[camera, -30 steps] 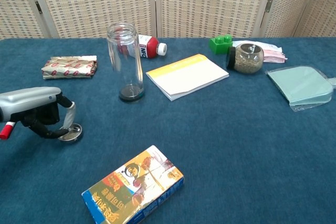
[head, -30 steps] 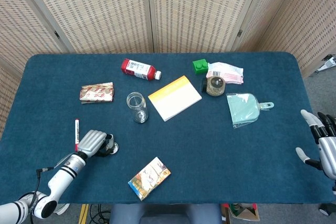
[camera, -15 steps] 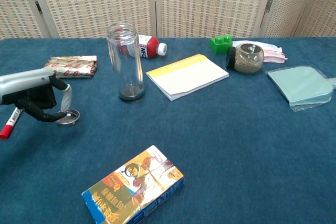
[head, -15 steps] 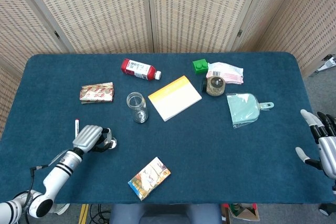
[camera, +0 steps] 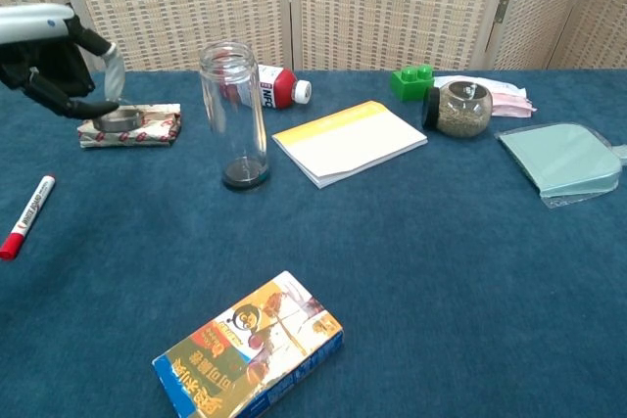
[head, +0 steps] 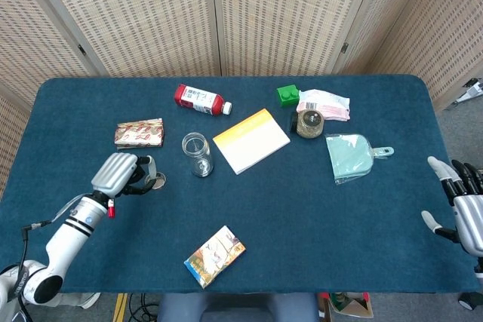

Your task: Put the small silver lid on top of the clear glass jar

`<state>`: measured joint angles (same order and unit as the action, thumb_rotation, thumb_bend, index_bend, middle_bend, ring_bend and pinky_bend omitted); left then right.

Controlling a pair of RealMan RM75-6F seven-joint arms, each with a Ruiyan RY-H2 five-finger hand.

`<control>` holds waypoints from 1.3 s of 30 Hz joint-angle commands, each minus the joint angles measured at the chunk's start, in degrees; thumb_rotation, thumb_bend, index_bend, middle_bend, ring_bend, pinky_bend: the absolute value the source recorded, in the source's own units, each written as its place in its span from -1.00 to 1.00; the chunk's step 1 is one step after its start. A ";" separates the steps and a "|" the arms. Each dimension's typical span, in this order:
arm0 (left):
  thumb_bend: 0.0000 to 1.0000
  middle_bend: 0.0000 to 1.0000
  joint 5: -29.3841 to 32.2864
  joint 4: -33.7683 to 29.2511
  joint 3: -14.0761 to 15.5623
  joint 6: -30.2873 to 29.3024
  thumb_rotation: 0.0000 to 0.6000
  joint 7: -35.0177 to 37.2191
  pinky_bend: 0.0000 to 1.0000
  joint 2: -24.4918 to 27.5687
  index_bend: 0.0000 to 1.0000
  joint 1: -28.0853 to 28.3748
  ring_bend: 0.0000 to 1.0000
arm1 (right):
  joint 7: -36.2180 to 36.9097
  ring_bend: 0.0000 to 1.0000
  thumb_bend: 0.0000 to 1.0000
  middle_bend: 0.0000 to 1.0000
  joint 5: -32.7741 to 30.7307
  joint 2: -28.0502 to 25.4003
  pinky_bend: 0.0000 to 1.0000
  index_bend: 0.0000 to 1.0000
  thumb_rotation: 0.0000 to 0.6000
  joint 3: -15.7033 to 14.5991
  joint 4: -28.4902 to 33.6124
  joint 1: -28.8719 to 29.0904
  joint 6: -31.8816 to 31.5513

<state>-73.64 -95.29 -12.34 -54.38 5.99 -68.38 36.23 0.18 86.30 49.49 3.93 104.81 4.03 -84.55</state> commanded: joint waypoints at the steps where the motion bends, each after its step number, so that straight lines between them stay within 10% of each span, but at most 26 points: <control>1: -0.04 1.00 1.50 -1.15 -1.44 0.70 1.00 -0.18 1.00 1.20 0.33 1.21 1.00 | -0.12 -0.93 -0.53 -0.72 0.03 -0.02 -0.87 -0.99 1.00 -0.02 0.12 -0.01 -0.01; 15: -0.05 1.00 7.76 -1.15 -6.98 2.72 1.00 -2.52 1.00 0.73 0.31 7.48 1.00 | -0.49 -0.93 -0.52 -0.72 0.05 0.29 -0.87 -0.99 1.00 -0.20 0.12 -0.13 -0.04; 39: -0.05 1.00 16.81 7.94 -7.85 6.38 1.00 -9.49 1.00 -7.76 0.28 17.13 1.00 | 0.74 -0.93 -0.53 -0.72 -0.52 0.47 -0.87 -0.99 1.00 -0.39 -1.24 -0.73 -0.27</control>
<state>-57.27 -87.86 -20.36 -48.15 -3.08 -75.74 53.01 0.91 85.79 49.96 3.55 103.58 3.31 -84.82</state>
